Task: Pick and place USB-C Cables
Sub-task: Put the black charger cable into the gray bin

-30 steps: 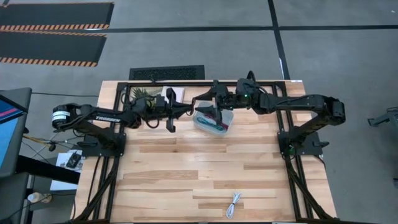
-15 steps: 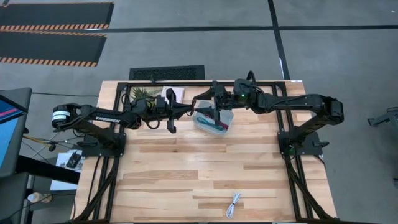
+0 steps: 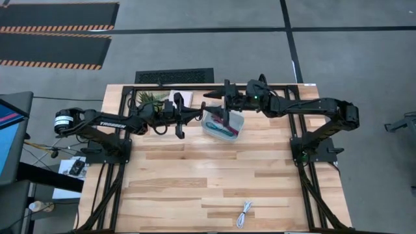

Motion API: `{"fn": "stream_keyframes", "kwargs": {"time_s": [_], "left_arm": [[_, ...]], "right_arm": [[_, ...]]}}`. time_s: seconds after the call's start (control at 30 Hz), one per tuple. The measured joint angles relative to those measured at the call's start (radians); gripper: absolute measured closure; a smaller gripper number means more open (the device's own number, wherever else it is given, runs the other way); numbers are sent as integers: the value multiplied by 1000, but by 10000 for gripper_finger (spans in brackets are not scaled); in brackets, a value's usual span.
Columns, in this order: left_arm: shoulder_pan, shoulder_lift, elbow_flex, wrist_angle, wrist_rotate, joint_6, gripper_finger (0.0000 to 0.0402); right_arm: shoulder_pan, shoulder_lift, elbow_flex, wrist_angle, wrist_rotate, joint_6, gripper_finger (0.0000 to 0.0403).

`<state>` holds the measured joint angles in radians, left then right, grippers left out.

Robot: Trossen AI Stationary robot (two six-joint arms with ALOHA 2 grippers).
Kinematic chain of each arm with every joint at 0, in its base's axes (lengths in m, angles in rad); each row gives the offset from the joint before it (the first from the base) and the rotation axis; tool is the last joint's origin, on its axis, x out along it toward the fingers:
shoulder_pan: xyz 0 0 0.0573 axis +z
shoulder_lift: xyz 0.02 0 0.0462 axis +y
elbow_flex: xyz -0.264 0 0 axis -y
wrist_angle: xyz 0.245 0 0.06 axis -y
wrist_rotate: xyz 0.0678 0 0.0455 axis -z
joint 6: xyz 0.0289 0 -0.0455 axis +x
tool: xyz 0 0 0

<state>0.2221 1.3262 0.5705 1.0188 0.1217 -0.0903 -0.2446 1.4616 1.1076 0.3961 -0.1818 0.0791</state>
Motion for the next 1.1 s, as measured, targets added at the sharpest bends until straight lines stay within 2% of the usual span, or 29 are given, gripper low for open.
{"fn": "stream_keyframes", "kwargs": {"time_s": [0.43, 0.53, 0.63, 0.8, 0.83, 1.0, 1.1], "left_arm": [[-1, 3, 0, -6, -23, 15, 401], [0, 3, 0, -13, -34, 15, 401], [0, 3, 0, -22, -38, 4, 401], [0, 3, 0, -43, -38, -1, 401], [0, 3, 0, -41, -38, -1, 401], [0, 2, 1, -63, -43, -18, 401], [-2, 2, 6, -94, -105, -54, 395]], "right_arm": [[28, 41, -3, -34, 65, 104, 191], [46, 71, 1, -3, 140, 109, 210], [61, 80, 0, 9, 203, 103, 256], [82, 80, 0, 6, 223, 99, 368], [85, 80, 0, 8, 236, 97, 381], [117, 81, 0, 2, 329, 89, 389], [122, 69, -3, -10, 363, 82, 391]]}}
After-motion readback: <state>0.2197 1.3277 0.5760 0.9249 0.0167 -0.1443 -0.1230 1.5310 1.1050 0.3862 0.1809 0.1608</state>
